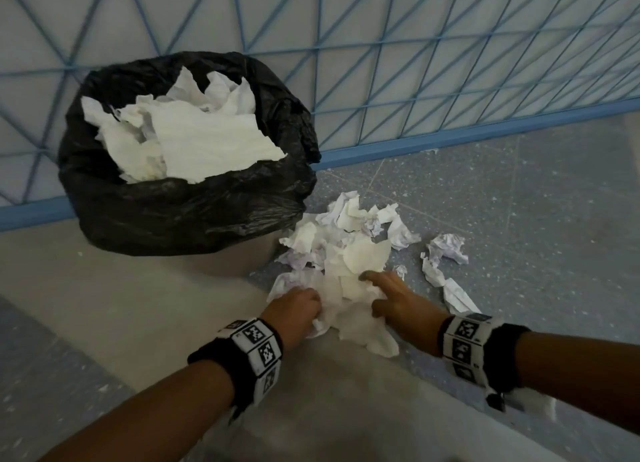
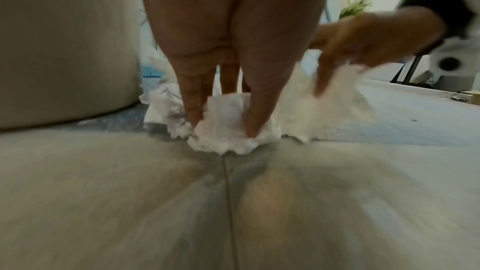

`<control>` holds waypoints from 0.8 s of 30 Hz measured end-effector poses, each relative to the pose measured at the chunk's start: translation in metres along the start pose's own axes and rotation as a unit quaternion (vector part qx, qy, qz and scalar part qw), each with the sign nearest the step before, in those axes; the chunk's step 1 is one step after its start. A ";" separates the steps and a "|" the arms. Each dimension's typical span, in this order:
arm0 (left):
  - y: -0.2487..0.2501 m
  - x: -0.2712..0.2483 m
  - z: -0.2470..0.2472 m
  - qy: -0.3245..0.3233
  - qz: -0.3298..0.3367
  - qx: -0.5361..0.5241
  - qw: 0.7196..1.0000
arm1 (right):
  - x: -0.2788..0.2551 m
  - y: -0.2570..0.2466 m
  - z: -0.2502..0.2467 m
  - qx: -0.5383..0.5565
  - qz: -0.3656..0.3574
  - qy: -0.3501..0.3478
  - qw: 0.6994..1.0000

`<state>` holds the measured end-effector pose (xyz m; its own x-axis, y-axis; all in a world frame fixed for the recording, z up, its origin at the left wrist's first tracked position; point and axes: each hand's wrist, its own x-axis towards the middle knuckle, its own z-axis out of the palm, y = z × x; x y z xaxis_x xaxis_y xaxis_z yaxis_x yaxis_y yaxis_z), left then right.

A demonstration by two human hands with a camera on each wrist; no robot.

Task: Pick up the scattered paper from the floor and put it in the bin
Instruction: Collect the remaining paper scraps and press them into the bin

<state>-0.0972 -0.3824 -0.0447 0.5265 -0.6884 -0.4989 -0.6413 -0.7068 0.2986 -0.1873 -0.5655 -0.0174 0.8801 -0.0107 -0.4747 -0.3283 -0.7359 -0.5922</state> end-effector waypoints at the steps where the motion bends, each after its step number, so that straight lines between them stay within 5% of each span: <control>1: -0.003 0.000 0.007 -0.013 -0.003 -0.005 1.000 | 0.008 -0.001 -0.005 -0.027 -0.013 0.022 0.999; 3: -0.006 -0.012 0.011 -0.015 0.022 -0.002 1.000 | 0.024 -0.001 -0.011 -0.172 -0.070 0.020 0.982; 6: -0.014 -0.013 0.019 0.011 0.028 -0.090 0.995 | 0.041 0.015 -0.004 -0.384 -0.069 -0.074 0.918; 9: -0.015 -0.028 0.007 0.065 0.026 -0.167 0.983 | 0.048 0.008 0.000 -0.406 -0.081 -0.106 0.904; 14: -0.013 -0.042 -0.027 0.178 0.080 -0.295 0.935 | 0.043 -0.025 -0.031 -0.271 -0.085 0.000 0.959; 17: -0.004 -0.053 -0.059 0.239 0.107 -0.271 0.926 | 0.028 -0.049 -0.069 -0.124 -0.101 0.080 0.984; 20: 0.004 -0.074 -0.096 0.302 0.182 -0.219 0.910 | 0.013 -0.072 -0.110 0.003 -0.149 0.140 0.979; 24: 0.002 -0.106 -0.155 0.411 0.215 -0.228 0.856 | 0.006 -0.118 -0.157 0.119 -0.250 0.233 0.932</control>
<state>-0.0677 -0.3363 0.1346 0.6319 -0.6496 0.4227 -0.6886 -0.2203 0.6909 -0.0896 -0.5853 0.1517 0.9788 -0.0411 0.2006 0.1441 -0.5579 -0.8173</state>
